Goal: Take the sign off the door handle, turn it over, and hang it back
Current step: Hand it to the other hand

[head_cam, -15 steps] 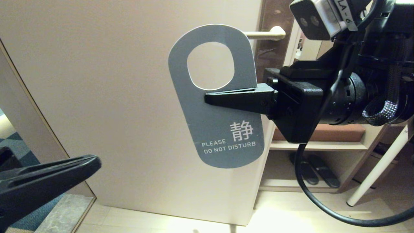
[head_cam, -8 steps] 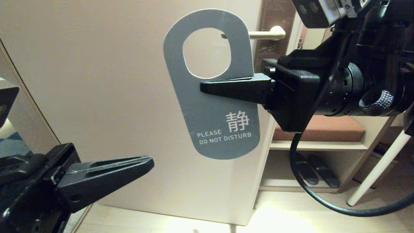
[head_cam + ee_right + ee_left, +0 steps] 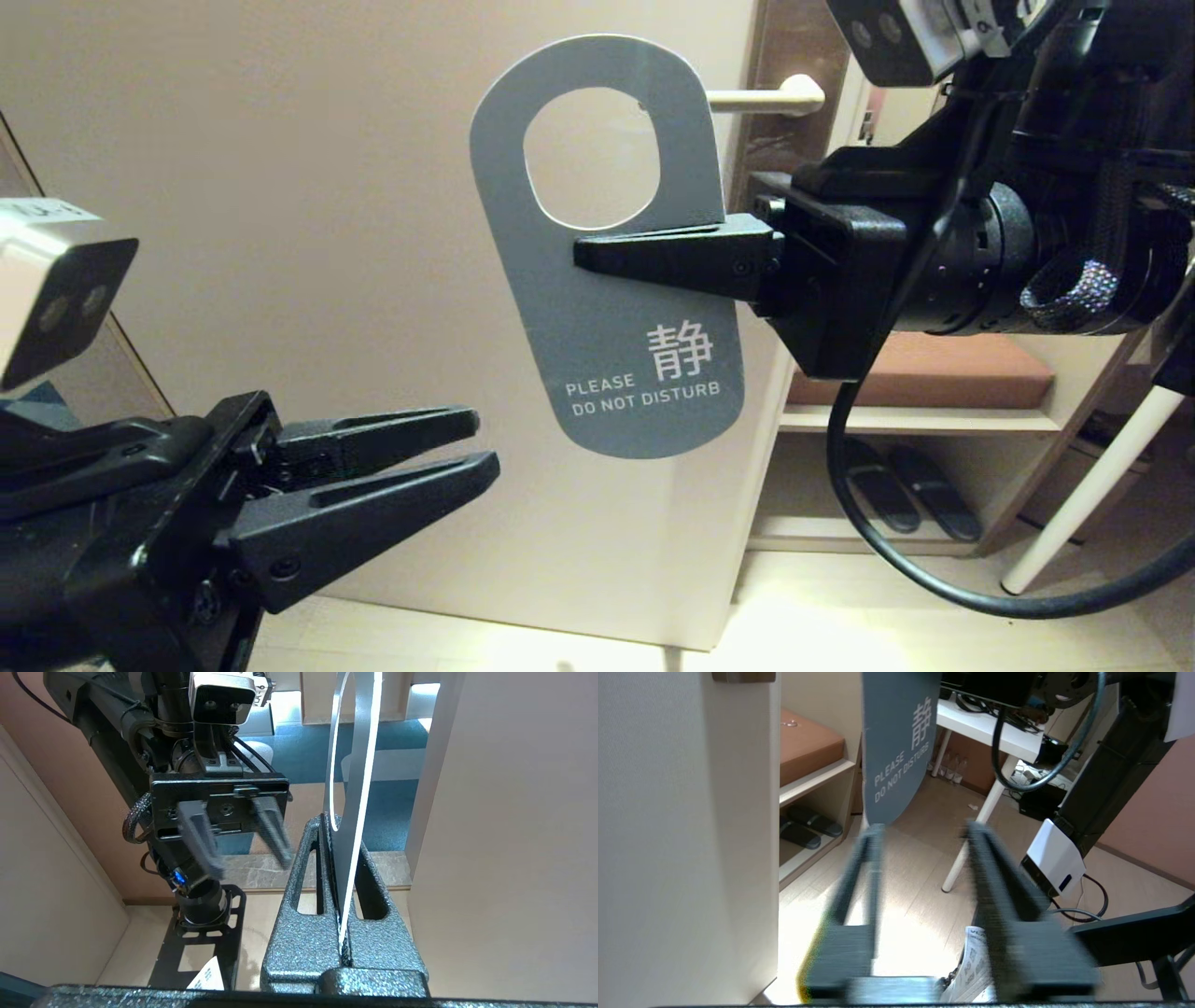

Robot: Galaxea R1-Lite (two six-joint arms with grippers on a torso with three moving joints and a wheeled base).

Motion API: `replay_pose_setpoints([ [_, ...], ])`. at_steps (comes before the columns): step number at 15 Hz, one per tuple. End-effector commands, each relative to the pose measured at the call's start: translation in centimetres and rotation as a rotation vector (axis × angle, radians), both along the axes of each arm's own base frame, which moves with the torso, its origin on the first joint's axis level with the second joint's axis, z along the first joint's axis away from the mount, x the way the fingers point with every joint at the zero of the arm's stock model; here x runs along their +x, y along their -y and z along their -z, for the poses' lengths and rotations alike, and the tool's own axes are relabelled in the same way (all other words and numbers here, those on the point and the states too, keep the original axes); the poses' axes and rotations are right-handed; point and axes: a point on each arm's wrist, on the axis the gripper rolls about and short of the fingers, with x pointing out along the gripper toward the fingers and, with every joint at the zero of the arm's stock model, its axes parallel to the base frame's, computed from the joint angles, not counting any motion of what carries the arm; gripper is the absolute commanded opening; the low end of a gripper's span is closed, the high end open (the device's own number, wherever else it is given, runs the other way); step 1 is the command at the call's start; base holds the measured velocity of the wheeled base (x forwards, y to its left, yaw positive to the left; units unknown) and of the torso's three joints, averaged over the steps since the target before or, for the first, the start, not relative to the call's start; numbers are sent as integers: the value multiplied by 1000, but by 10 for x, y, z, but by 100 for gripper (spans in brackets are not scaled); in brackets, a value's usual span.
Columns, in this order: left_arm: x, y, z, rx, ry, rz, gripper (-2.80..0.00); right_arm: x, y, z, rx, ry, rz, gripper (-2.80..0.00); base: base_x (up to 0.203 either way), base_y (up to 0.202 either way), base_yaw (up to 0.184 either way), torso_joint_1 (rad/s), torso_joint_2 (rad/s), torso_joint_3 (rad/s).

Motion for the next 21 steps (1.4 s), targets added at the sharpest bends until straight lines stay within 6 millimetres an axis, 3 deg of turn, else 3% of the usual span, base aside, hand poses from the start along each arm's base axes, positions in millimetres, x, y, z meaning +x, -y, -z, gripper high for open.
replay_pose_setpoints([
  [1, 1, 1, 1, 1, -3, 2, 0, 1, -1, 1, 0, -1, -5, -280, 0, 0, 0, 0, 0, 0],
  [6, 15, 12, 1, -24, 26, -2, 0, -2, -2, -2, 9, -51, -14, -280, 0, 0, 0, 0, 0, 0],
  [9, 22, 19, 0, -46, 53, 23, 0, -4, -4, -15, 53, -70, -27, -280, 0, 0, 0, 0, 0, 0],
  [21, 29, 35, -3, -43, 50, 75, 0, -9, -21, -11, 51, -73, -77, -280, 0, 0, 0, 0, 0, 0],
])
